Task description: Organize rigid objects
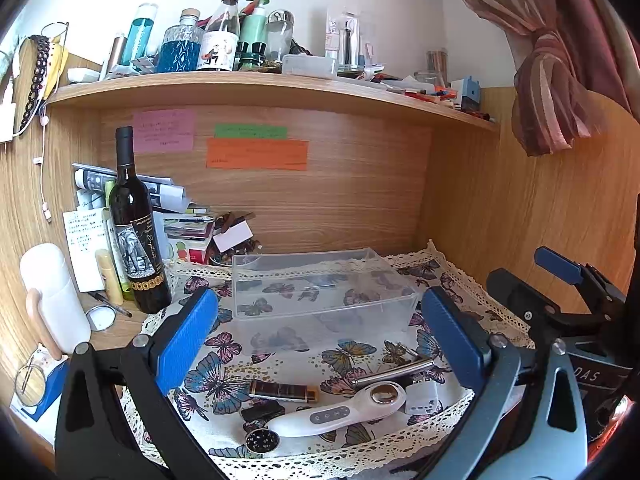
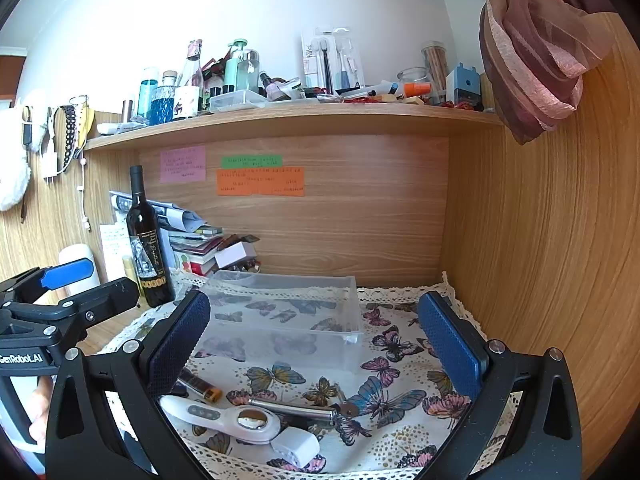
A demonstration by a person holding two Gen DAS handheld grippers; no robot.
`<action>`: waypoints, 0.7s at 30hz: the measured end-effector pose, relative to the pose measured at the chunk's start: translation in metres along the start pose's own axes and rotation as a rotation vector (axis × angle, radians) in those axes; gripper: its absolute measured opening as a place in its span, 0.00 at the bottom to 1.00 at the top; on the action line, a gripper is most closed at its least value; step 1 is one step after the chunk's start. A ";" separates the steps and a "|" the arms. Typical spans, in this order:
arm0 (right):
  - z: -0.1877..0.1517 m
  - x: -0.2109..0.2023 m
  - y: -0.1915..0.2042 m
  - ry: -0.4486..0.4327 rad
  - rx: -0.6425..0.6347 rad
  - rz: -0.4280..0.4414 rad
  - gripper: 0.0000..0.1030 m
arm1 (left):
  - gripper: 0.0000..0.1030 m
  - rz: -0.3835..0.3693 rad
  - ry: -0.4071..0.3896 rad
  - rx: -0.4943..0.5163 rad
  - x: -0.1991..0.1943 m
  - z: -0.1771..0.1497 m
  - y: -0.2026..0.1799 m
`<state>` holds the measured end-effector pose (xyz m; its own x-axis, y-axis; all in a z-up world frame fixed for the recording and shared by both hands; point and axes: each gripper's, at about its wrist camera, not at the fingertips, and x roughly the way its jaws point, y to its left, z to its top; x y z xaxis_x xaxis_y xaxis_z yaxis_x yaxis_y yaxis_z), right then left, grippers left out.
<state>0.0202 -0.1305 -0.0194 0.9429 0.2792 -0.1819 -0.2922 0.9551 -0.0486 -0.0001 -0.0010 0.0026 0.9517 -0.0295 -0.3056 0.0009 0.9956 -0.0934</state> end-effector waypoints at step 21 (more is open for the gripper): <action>0.000 -0.002 0.001 -0.009 -0.009 -0.007 1.00 | 1.00 -0.006 -0.004 0.013 -0.001 0.001 -0.005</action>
<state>0.0176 -0.1300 -0.0191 0.9464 0.2732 -0.1723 -0.2867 0.9562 -0.0587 -0.0006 -0.0055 0.0039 0.9530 -0.0348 -0.3009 0.0101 0.9965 -0.0832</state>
